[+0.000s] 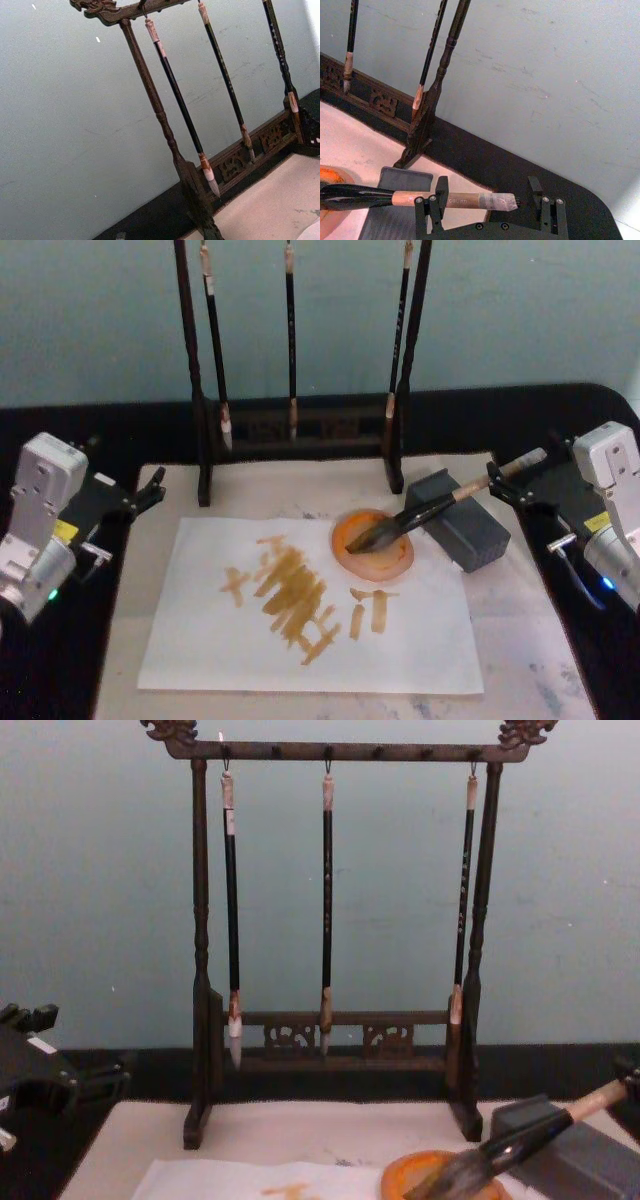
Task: Pick up the brush from the inkstone, write on the paper, then place the brush back to its original position.
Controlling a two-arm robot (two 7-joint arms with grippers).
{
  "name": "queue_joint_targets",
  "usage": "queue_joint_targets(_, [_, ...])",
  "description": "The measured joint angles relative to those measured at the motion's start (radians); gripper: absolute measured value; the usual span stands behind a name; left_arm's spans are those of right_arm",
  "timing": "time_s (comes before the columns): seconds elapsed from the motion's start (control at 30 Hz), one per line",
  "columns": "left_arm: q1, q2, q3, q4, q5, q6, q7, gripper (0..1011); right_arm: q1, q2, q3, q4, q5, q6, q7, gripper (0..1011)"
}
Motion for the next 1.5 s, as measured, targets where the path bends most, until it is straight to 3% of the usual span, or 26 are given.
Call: queue_joint_targets(1.5, [0.000, 0.000, 0.000, 0.000, 0.000, 0.000, 0.000, 1010, 0.000, 0.000, 0.000, 0.000, 0.000, 0.000, 0.000, 1000])
